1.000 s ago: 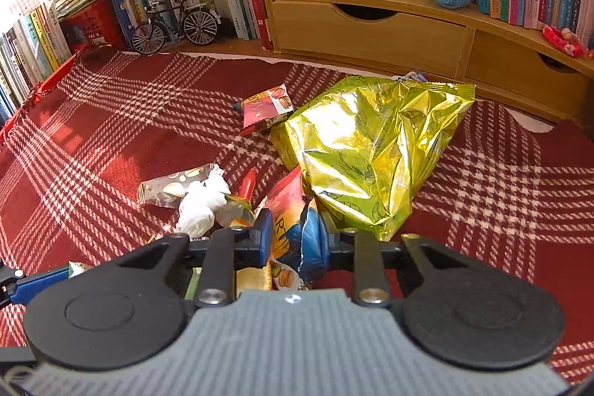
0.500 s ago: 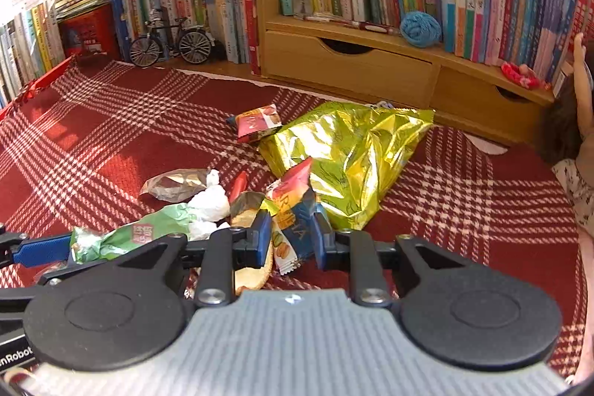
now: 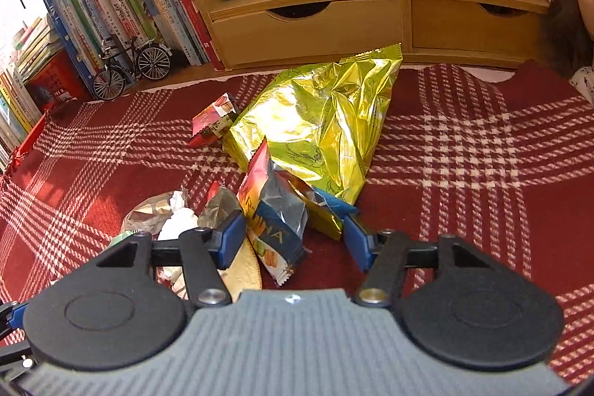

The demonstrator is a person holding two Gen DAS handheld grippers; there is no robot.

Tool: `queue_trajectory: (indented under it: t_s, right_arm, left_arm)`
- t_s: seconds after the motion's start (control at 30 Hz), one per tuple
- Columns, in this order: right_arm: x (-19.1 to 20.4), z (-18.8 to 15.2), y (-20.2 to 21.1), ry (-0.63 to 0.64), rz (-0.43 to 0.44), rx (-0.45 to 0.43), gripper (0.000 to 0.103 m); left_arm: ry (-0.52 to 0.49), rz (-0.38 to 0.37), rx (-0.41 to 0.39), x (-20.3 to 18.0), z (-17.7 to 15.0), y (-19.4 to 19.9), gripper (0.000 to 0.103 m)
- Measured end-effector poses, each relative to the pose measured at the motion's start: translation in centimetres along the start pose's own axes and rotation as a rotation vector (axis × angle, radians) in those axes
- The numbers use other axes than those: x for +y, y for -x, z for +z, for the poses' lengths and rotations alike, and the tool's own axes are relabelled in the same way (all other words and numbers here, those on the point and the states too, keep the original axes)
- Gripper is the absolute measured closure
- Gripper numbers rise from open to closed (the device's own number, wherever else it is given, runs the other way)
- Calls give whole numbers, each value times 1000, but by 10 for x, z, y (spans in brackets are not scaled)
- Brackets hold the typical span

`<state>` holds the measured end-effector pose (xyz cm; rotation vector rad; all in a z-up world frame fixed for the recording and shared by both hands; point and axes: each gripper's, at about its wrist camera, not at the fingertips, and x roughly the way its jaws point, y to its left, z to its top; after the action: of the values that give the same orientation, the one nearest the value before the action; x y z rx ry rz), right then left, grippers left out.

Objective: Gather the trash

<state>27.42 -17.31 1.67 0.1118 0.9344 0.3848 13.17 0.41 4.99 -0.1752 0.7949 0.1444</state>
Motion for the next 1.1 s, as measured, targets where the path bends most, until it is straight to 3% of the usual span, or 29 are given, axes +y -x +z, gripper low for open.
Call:
queue_trajectory:
  t_s: [0.03, 0.1, 0.2, 0.33, 0.5, 0.73, 0.77, 0.8, 0.9, 1.1]
  right_arm:
    - [2, 0, -1, 9, 6, 0, 44]
    - [7, 2, -2, 20, 29, 9, 62]
    - [14, 1, 2, 48, 31, -8, 78]
    - [20, -1, 12, 80, 23, -45, 87]
    - [25, 0, 28, 127, -25, -115, 89]
    - [37, -6, 55, 196, -100, -182, 86]
    - [38, -9, 60, 198, -94, -181, 78]
    - [39, -12, 64, 201, -86, -177, 62]
    - [38, -22, 71, 209, -49, -153, 44]
    - [36, -32, 66, 186, -73, -102, 43]
  left_arm:
    - [9, 0, -1, 1, 0, 0, 69]
    - [28, -2, -2, 2, 1, -2, 69]
    - [50, -8, -2, 4, 2, -4, 69]
    - [54, -10, -7, 4, 3, -4, 69]
    - [55, -17, -15, 5, 3, 0, 69]
    - [72, -43, -19, 9, -3, 14, 69]
    - [74, -45, -18, 9, -4, 17, 69]
    - [75, -46, -16, 10, -6, 20, 69]
    - [73, -46, -9, 13, -11, 24, 69]
    - [82, -37, -3, 19, -18, 25, 69]
